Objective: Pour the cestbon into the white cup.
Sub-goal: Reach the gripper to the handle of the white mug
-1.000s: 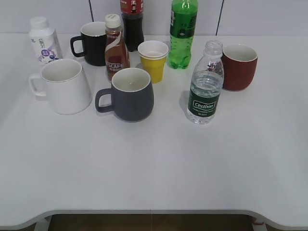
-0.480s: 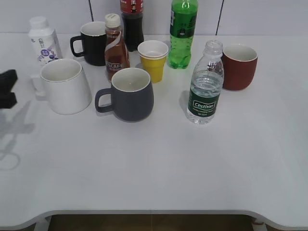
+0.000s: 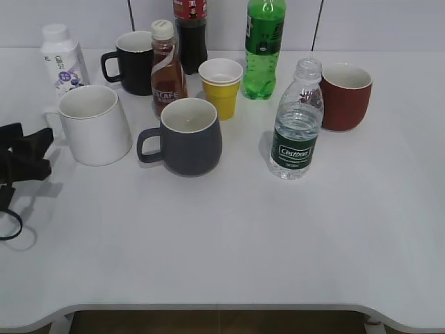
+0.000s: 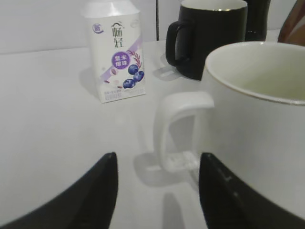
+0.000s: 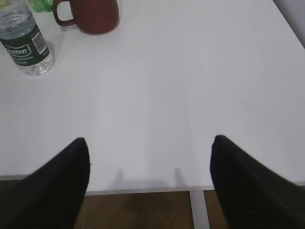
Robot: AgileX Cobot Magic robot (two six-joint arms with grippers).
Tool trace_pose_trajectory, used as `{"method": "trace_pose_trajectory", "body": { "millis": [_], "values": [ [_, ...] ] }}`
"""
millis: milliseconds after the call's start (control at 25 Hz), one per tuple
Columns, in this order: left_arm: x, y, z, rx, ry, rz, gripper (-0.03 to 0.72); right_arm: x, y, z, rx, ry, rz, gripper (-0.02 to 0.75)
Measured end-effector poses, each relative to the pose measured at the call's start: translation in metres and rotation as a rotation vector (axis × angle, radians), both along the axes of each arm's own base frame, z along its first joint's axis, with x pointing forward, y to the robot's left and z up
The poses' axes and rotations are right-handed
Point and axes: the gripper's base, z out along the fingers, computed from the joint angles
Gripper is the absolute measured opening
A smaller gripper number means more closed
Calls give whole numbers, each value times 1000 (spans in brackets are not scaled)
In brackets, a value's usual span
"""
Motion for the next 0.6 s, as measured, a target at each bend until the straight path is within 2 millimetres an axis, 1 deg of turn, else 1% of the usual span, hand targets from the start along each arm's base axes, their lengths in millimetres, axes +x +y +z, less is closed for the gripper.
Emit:
{"method": "trace_pose_trajectory", "body": {
  "millis": [240, 400, 480, 520, 600],
  "values": [
    [21, -1, -3, 5, -25, -2, 410, 0, 0, 0, 0, 0, 0, 589],
    [40, -2, -1, 7, -65, -5, 380, 0, 0, 0, 0, 0, 0, 589],
    [50, -3, -2, 11, -70, -12, 343, 0, 0, 0, 0, 0, 0, 589],
    [55, -4, -1, 16, -74, -23, 308, 0, 0, 0, 0, 0, 0, 589],
    [61, -7, -1, 30, -68, -52, 194, 0, 0, 0, 1, 0, 0, 589]
  ]
}}
